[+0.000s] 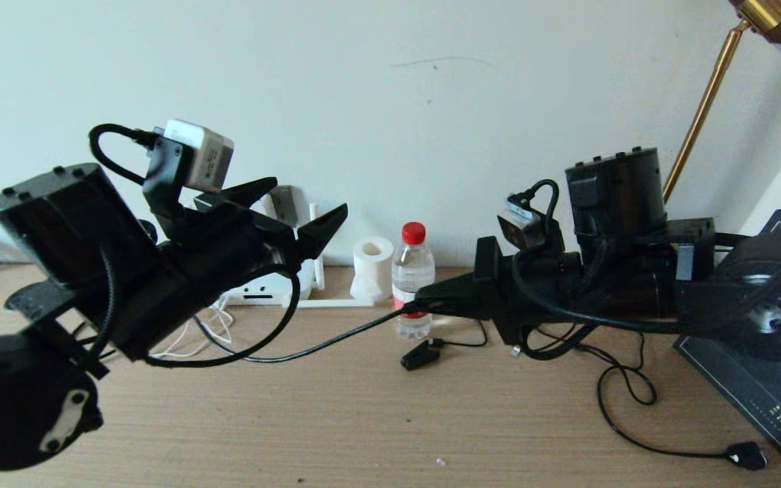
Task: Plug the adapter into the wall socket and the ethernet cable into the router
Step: Hand it to the other hand
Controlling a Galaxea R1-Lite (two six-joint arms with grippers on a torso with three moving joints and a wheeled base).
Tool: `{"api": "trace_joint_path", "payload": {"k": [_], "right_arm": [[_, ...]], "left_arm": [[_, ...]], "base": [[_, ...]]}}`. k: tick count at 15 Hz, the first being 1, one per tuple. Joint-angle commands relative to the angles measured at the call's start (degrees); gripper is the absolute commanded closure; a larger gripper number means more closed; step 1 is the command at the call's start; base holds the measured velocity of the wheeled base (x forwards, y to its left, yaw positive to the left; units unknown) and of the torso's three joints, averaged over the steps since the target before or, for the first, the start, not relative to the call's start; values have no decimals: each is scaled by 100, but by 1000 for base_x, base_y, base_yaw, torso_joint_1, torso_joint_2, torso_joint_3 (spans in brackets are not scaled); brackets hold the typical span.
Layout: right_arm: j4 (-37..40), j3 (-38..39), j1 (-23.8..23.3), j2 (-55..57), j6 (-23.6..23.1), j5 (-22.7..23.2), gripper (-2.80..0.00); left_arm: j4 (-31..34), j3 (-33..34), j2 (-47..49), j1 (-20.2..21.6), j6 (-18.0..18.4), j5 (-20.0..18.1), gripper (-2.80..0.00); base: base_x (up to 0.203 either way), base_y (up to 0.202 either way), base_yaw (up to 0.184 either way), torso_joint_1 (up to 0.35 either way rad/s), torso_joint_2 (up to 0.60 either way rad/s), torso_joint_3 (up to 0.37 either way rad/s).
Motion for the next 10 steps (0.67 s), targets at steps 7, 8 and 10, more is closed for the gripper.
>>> {"api": "trace_joint_path", "payload": {"k": [7,8,10], "right_arm": [[980,-1147,211,364,721,62,0],[1205,-1392,208,409,760,75,0],[1916,-1863,201,488,781,87,0]], "left_arm": [[-608,-213,230,-224,1568,-380,-280],[-607,-251,329,-242,1859,-501,-280],[-610,-197,444,-252,2418,-821,-280]], "base": [[0,0,0,0,0,0],[0,0,0,0,0,0],[0,0,0,0,0,0]]}}
